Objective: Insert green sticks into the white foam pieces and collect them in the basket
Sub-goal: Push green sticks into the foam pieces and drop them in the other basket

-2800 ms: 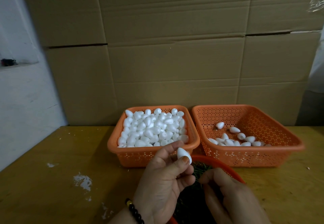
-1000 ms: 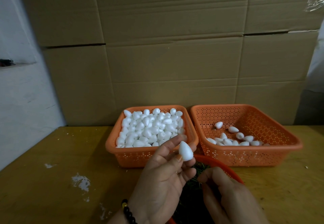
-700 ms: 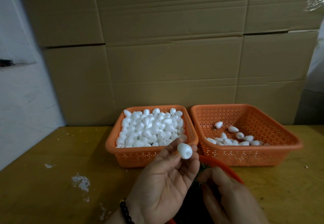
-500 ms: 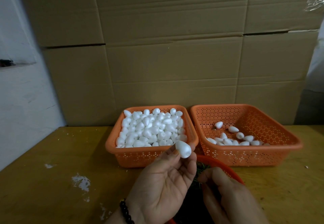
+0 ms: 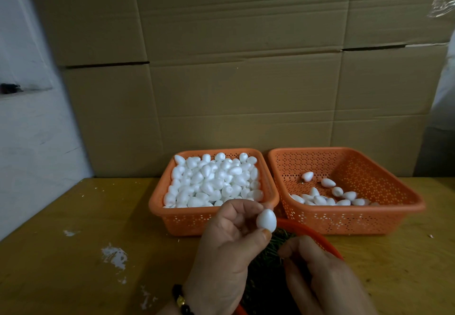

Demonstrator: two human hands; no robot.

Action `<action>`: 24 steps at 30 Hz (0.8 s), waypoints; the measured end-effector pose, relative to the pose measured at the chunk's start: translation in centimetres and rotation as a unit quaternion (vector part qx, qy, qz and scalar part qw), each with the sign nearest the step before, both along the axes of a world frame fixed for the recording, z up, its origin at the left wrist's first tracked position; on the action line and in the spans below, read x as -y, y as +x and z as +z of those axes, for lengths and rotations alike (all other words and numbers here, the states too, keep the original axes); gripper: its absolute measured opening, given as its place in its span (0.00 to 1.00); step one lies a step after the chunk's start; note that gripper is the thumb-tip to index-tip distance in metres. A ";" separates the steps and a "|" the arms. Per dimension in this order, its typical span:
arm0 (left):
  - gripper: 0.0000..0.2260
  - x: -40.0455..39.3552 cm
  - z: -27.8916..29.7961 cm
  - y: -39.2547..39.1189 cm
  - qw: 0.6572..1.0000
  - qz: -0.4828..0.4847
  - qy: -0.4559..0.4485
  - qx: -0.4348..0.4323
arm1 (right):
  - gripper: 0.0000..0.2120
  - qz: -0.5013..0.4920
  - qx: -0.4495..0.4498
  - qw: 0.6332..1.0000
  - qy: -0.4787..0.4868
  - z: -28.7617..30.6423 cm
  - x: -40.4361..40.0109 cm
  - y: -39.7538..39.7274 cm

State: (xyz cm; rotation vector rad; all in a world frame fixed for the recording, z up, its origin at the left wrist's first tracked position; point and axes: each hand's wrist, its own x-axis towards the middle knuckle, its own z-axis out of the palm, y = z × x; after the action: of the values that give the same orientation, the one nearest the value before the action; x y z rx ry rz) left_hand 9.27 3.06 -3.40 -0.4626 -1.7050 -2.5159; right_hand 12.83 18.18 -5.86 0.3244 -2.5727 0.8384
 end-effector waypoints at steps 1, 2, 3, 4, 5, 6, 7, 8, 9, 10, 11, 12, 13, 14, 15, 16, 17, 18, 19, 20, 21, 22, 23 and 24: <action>0.13 0.0 0.0 0.0 0.999 0.011 -0.025 -0.020 | 0.17 0.003 0.005 1.000 0.003 0.0 0.0 0.0; 0.12 0.0 -0.1 0.1 0.998 0.023 -0.052 -0.040 | 0.18 0.005 0.009 1.000 0.007 -0.1 -0.1 -0.1; 0.13 0.0 -0.1 0.1 0.994 0.037 -0.081 -0.059 | 0.19 0.004 0.012 1.000 0.011 -0.1 -0.1 -0.1; 0.14 0.0 -0.2 0.2 0.989 0.051 -0.114 -0.077 | 0.19 0.003 0.015 1.000 0.014 0.0 -0.1 -0.1; 0.17 0.0 -0.3 0.3 0.983 0.064 -0.147 -0.093 | 0.19 0.002 0.018 1.000 0.015 0.0 0.0 -0.1; 0.19 0.0 -0.4 0.4 0.975 0.076 -0.177 -0.108 | 0.18 0.001 0.020 1.000 0.012 0.0 0.0 -0.1; 0.21 -0.1 -0.5 0.5 0.968 0.087 -0.202 -0.121 | 0.17 -0.002 0.018 1.000 0.009 0.1 0.1 0.0; 0.23 -0.1 -0.5 0.6 0.962 0.095 -0.220 -0.131 | 0.16 -0.004 0.012 1.000 0.007 0.2 0.1 0.0; 0.23 -0.1 -0.6 0.7 0.958 0.101 -0.232 -0.137 | 0.16 -0.006 0.006 1.000 0.007 0.2 0.1 0.0; 0.24 -0.2 -0.6 0.8 0.954 0.106 -0.242 -0.140 | 0.16 -0.005 0.002 1.000 0.008 0.2 0.1 0.0; 0.24 -0.2 -0.6 0.8 0.952 0.110 -0.250 -0.142 | 0.17 -0.003 0.002 1.000 0.008 0.2 0.1 0.0; 0.24 -0.2 -0.7 0.8 0.950 0.112 -0.255 -0.144 | 0.18 0.000 0.005 1.000 0.007 0.2 0.1 0.0; 0.24 -0.2 -0.8 0.8 0.949 0.113 -0.257 -0.145 | 0.20 0.001 0.009 1.000 0.007 0.2 0.1 0.0; 0.23 -0.2 -0.8 0.8 0.948 0.113 -0.258 -0.147 | 0.20 0.002 0.012 1.000 0.006 0.2 0.0 0.0; 0.23 -0.2 -0.8 0.7 0.948 0.115 -0.257 -0.147 | 0.20 0.002 0.011 1.000 0.004 0.2 0.0 0.0; 0.22 -0.3 -0.8 0.7 0.950 0.117 -0.251 -0.146 | 0.20 0.001 0.009 1.000 0.000 0.2 0.0 0.0; 0.21 -0.3 -0.8 0.6 0.953 0.117 -0.240 -0.141 | 0.20 -0.001 0.007 1.000 -0.006 0.2 0.0 0.0; 0.20 -0.3 -0.7 0.5 0.959 0.114 -0.223 -0.131 | 0.20 -0.003 0.003 1.000 -0.011 0.2 0.1 0.0; 0.19 -0.2 -0.7 0.5 0.966 0.109 -0.204 -0.117 | 0.20 -0.005 -0.004 1.000 -0.014 0.2 0.1 0.0; 0.18 -0.2 -0.7 0.3 0.972 0.102 -0.188 -0.098 | 0.21 -0.006 -0.010 1.000 -0.019 0.1 0.0 0.0; 0.18 -0.1 -0.8 0.2 0.977 0.094 -0.176 -0.075 | 0.21 -0.006 -0.013 1.000 -0.027 0.0 0.0 0.0; 0.17 -0.1 -0.8 0.1 0.982 0.086 -0.161 -0.049 | 0.21 -0.004 -0.014 0.999 -0.036 0.0 -0.1 0.0; 0.16 -0.1 -0.8 0.0 0.987 0.078 -0.141 -0.023 | 0.21 0.000 -0.015 0.999 -0.042 0.0 -0.1 0.0; 0.15 -0.1 -0.7 -0.1 0.991 0.067 -0.114 0.004 | 0.21 0.005 -0.019 0.999 -0.048 0.0 -0.1 -0.1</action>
State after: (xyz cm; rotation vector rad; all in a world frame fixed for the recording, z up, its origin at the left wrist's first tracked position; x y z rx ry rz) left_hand 9.16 3.13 -4.14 -0.3393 -1.9666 -2.2448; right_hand 12.76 18.27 -5.89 0.3207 -2.4871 0.9464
